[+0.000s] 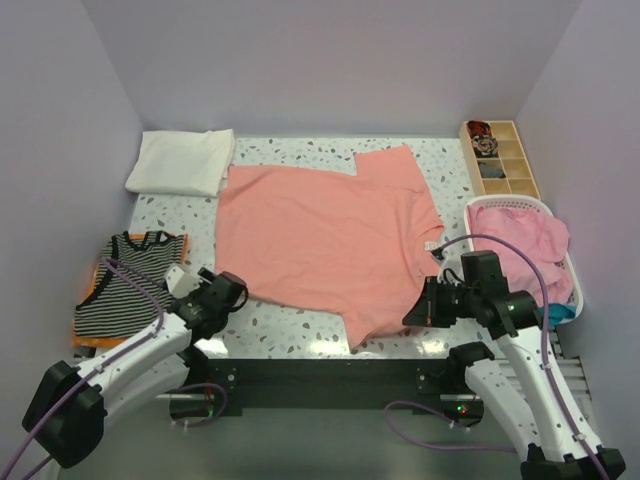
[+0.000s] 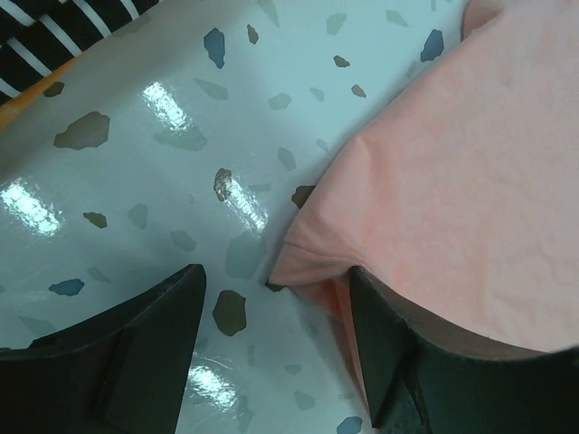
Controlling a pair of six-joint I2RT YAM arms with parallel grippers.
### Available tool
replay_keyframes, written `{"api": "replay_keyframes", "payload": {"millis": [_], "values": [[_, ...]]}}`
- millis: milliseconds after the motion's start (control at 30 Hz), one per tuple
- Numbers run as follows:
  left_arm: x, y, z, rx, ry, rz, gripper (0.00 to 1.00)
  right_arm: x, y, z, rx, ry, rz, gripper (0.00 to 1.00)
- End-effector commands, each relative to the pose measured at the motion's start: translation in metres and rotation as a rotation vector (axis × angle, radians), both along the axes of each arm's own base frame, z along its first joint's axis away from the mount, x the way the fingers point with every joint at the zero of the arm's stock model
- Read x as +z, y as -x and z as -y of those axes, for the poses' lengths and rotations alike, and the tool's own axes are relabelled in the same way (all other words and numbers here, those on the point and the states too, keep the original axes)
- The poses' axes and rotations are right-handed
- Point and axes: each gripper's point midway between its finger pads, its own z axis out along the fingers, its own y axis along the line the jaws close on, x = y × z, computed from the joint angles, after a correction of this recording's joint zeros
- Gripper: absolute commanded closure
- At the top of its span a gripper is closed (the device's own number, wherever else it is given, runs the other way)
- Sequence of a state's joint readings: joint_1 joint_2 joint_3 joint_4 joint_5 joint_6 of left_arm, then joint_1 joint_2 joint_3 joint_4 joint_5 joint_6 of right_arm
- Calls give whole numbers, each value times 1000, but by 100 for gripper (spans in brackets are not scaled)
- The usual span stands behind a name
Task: Fold and stack the t-shirts
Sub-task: Grap the side of the flattened tshirt closest away from the robot with both arms
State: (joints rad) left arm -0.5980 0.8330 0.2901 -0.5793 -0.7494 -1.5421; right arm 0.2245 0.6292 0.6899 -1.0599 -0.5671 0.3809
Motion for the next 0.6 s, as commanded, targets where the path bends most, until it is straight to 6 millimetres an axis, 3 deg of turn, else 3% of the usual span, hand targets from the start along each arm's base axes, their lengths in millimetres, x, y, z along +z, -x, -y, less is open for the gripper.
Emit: {"api": "replay_keyframes", "payload": {"millis": [0, 200, 300, 433, 567], "values": [[4, -12, -6, 63, -14, 88, 30, 4, -8, -1, 5, -2, 37, 100], [2, -21, -6, 64, -48, 101, 36, 1, -9, -2, 5, -1, 25, 100], [2, -28, -3, 52, -70, 107, 50, 3, -11, -3, 5, -7, 28, 100], [8, -40, 0, 18, -128, 104, 78, 4, -13, -3, -6, -7, 27, 100], [26, -54, 3, 1, -181, 123, 96, 3, -15, -3, -12, -6, 25, 100]]}}
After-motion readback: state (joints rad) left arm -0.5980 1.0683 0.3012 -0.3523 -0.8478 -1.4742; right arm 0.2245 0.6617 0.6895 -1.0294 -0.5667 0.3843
